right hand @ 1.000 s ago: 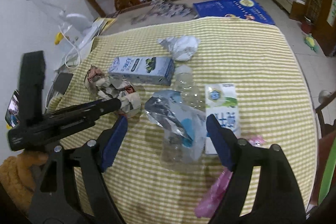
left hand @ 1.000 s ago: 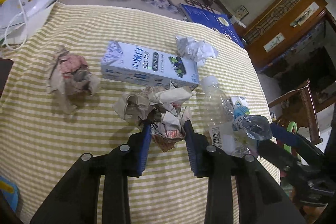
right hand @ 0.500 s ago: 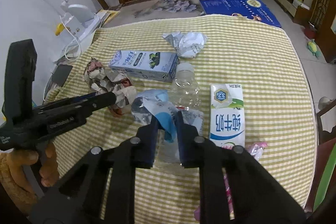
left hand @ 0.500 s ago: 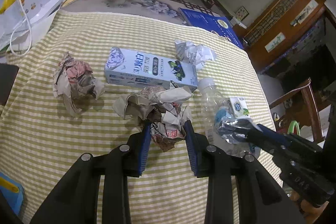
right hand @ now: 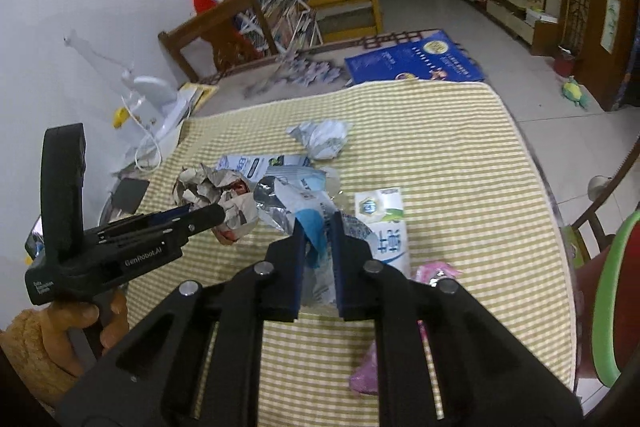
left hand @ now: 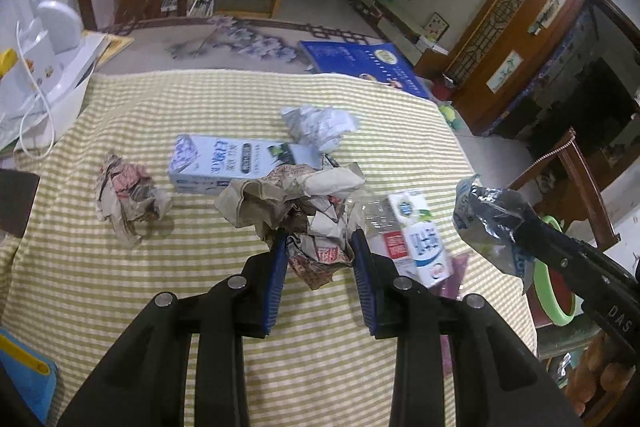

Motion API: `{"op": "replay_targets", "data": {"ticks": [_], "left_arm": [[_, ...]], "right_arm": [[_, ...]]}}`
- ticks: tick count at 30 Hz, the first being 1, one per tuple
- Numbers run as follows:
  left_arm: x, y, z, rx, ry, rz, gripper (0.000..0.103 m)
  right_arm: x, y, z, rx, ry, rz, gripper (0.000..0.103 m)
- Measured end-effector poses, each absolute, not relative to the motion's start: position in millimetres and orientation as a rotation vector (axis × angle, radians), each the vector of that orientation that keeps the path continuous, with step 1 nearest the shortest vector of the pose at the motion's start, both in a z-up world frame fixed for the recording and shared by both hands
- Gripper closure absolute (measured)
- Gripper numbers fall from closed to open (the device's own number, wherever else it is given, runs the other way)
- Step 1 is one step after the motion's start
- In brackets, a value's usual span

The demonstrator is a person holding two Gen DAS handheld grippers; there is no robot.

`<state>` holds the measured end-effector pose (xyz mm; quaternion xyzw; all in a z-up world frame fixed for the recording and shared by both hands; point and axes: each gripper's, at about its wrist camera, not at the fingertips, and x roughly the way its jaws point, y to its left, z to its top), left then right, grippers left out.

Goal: Collect trash
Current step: 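Lift both held items and carry them over the red bucket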

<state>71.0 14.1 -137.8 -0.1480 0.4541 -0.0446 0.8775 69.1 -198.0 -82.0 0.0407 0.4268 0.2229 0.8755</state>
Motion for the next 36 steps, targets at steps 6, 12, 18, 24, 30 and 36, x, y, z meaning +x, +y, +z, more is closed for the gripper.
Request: {"op": "replay_targets", "data": {"ticks": [6, 12, 18, 24, 30, 36], "left_arm": [[65.8, -6.0, -130.3, -0.278, 0.941, -0.123, 0.073], [61.7, -21.4, -126.1, -0.257, 0.942, -0.148, 0.073], [56.9, -34.4, -120.8, -0.242, 0.935, -0.171, 0.073], [52.7, -45.5, -119.6, -0.234, 0.935, -0.178, 0.073], [51.9, -61.9, -113.6, -0.214, 0.923, -0.184, 0.073], [54.3, -89.0, -109.0, -0.187, 0.921, -0.209, 0.073]], "right_arm": [[58.1, -216.7, -78.0, 0.113, 0.873, 0.439, 0.090], [50.6, -234.8, -77.0, 0.139, 0.866, 0.412, 0.090], [44.9, -246.5, -76.3, 0.152, 0.861, 0.402, 0.090], [40.2, -256.1, -75.1, 0.163, 0.854, 0.393, 0.090], [35.5, -272.6, -75.2, 0.179, 0.845, 0.386, 0.090], [33.5, -299.0, -75.8, 0.197, 0.842, 0.366, 0.090]]}}
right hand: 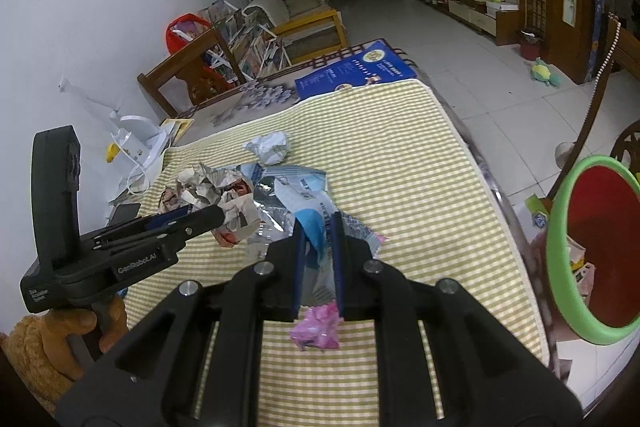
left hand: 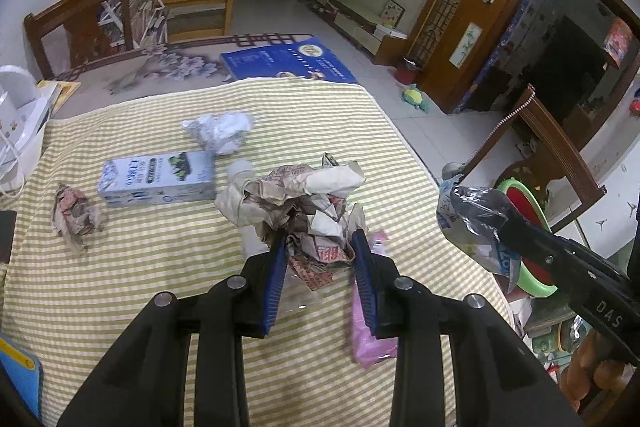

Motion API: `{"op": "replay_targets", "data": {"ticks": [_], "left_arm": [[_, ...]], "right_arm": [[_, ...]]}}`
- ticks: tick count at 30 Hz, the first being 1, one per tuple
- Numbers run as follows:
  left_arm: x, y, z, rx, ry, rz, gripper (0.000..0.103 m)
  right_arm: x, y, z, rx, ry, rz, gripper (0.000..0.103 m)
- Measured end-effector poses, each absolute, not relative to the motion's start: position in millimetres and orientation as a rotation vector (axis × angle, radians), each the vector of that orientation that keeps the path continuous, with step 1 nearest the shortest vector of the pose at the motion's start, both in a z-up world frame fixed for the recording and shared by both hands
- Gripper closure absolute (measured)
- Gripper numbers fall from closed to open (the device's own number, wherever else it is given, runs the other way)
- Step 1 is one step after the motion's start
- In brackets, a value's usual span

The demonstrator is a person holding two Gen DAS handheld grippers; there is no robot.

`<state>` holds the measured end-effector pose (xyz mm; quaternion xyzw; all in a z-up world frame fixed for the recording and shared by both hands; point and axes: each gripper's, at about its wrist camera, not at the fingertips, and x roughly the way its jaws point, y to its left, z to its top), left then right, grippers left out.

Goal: Collect trash
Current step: 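Lift both held items and carry them over the red bucket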

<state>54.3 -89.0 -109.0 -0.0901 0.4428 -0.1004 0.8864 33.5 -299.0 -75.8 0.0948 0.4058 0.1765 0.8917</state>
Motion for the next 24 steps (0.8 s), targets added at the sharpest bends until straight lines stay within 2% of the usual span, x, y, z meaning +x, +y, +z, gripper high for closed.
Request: {"op": "replay_targets", "data": {"ticks": [24], "left_arm": [[85.6, -231.7, -106.5, -0.117, 0.932, -0.324, 0.073]], "right_arm": [[42.6, -437.6, -82.9, 0.258, 0.841, 0.256, 0.090]]}}
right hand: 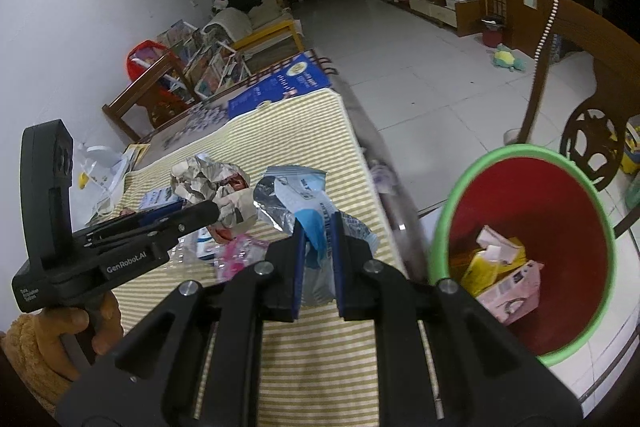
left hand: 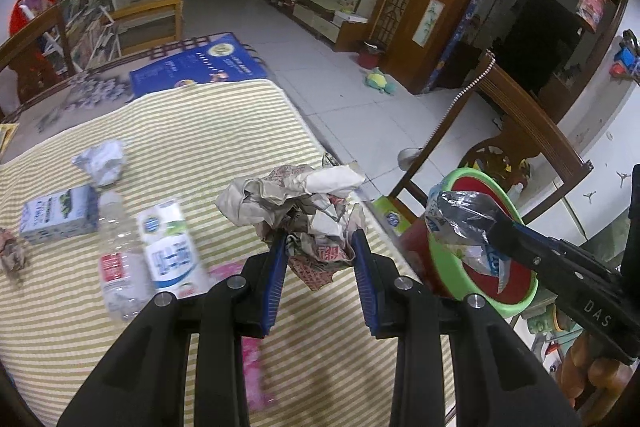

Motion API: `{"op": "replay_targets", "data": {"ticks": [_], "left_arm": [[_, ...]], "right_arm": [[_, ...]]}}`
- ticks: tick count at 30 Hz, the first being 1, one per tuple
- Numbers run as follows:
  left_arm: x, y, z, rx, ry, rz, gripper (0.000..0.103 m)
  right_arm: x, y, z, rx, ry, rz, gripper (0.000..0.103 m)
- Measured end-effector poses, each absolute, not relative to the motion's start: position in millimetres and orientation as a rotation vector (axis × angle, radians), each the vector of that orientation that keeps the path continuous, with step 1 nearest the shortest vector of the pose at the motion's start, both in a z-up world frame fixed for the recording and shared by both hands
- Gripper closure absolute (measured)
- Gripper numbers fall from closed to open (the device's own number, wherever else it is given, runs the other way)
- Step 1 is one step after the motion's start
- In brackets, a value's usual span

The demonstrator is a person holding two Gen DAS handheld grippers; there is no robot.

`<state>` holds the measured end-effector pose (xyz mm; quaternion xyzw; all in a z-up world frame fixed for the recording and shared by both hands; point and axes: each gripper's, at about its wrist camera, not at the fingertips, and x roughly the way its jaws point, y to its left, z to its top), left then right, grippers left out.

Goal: Collect trash
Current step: 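Lift both held items and carry them over the red bucket, then open both tools over the red bucket to drop the paper and wrapper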

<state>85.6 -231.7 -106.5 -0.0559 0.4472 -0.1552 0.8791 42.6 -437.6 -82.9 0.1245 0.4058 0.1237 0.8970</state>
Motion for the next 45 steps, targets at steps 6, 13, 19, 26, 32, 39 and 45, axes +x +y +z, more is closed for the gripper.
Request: {"op": "replay_targets", "data": {"ticks": [6, 13, 19, 26, 32, 39, 45], "left_arm": [[91.8, -268.8, -107.3, -0.097, 0.935, -0.360, 0.073], [93.4, -308.7, -107.1, -0.074, 0.947, -0.406, 0.073], [93.1, -337.3, -109.6, -0.053, 0.957, -0.448, 0.073], [93.8, -371.5, -108.7, -0.025, 0.959, -0.500, 0.073], [96.2, -404.7, -111.4, -0.007, 0.973, -0.599, 0.073], [100.4, -445.7, -122.0, 0.046, 0.997, -0.692, 0.061], [97.5, -450.7, -118.7, 0.051, 0.981, -0.701, 0.055]], "right_arm": [[42.2, -471.4, -84.1, 0.275, 0.835, 0.219, 0.090], [38.6, -514.8, -87.6, 0.301, 0.830, 0.155, 0.090], [36.3, -552.8, -98.5, 0.344, 0.846, 0.075, 0.090], [30.3, -581.4, -107.4, 0.384, 0.841, 0.009, 0.074], [18.4, -608.9, -105.4, 0.417, 0.803, -0.043, 0.059], [5.6, -631.7, -104.8, 0.434, 0.790, -0.104, 0.056], [-1.3, -636.4, -103.0, 0.444, 0.784, -0.130, 0.056]]}}
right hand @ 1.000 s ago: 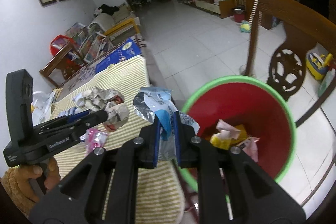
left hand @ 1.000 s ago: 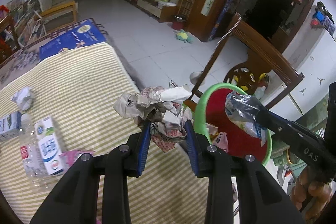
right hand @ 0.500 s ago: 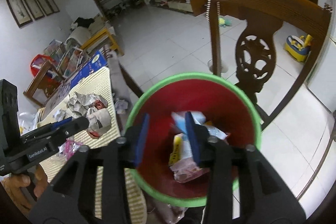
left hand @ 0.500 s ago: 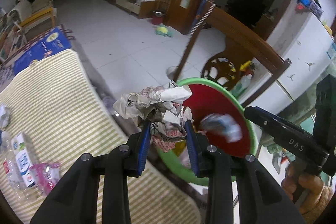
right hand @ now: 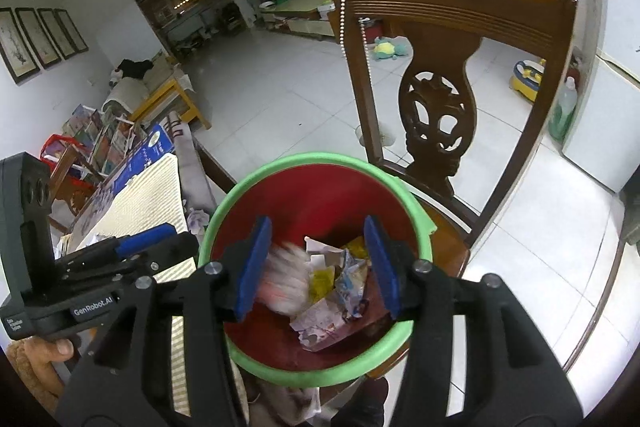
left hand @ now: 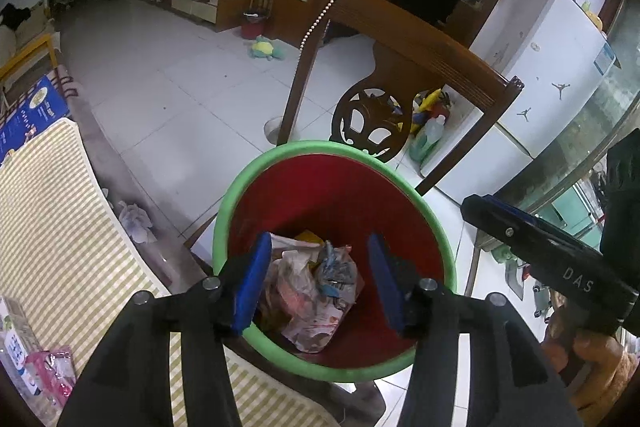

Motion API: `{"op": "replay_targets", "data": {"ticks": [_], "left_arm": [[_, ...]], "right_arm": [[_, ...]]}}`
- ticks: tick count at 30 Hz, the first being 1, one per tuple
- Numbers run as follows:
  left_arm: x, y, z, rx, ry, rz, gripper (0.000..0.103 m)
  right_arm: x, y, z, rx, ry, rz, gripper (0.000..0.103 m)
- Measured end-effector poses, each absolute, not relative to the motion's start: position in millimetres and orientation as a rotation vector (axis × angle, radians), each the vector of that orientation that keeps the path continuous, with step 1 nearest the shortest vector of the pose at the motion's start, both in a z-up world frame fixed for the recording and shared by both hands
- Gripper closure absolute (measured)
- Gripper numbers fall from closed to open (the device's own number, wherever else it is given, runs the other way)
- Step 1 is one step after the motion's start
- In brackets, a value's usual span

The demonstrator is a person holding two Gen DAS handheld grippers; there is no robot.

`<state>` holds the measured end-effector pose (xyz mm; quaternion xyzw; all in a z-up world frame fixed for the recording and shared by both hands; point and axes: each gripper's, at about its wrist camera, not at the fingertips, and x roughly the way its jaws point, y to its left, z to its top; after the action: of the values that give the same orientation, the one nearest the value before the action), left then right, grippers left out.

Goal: Collect trash
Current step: 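Open both tools over the red bucket to drop the paper and wrapper, then move both open tools back over the table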

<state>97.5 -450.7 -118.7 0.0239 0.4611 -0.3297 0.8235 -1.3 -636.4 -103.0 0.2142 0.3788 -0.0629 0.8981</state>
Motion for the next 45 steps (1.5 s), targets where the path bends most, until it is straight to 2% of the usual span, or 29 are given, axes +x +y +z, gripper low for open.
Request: {"op": "replay_targets", "data": {"ticks": [4, 6, 8, 17, 27, 36, 42, 45], "left_arm": [[98.2, -435.2, -115.7, 0.033, 0.980, -0.673, 0.053], [98.6, -423.7, -115.1, 0.019, 0.979, -0.650, 0.049], [98.8, -406.0, -115.0, -0.008, 0.983, -0.618, 0.049], [96.0, -310.9, -113.6, -0.097, 0.972, -0.448, 0.048], [78.7, -153.5, -121.4, -0.220, 0.955, -0.177, 0.047], [69.7, 27.4, -148.9, -0.315, 0.975, 0.175, 0.047], [80.4, 108.7, -170.9, -0.389, 0.991, 0.292, 0.047], [92.2, 127.6, -183.3, -0.431, 1.007, 0.304, 0.047]], "right_arm": [[2.9, -630.2, -103.8, 0.444, 0.788, -0.116, 0.056], [6.9, -620.7, -103.2, 0.438, 0.790, -0.098, 0.055], [12.0, -612.2, -102.2, 0.431, 0.788, -0.081, 0.048], [39.8, -535.7, -94.1, 0.365, 0.808, 0.053, 0.048], [63.1, -406.0, -93.6, 0.269, 0.864, 0.257, 0.048], [65.5, -297.7, -101.3, 0.227, 0.908, 0.371, 0.048], [72.1, -241.9, -109.4, 0.177, 0.959, 0.425, 0.048], [84.7, -210.7, -108.5, 0.079, 0.989, 0.481, 0.036]]}}
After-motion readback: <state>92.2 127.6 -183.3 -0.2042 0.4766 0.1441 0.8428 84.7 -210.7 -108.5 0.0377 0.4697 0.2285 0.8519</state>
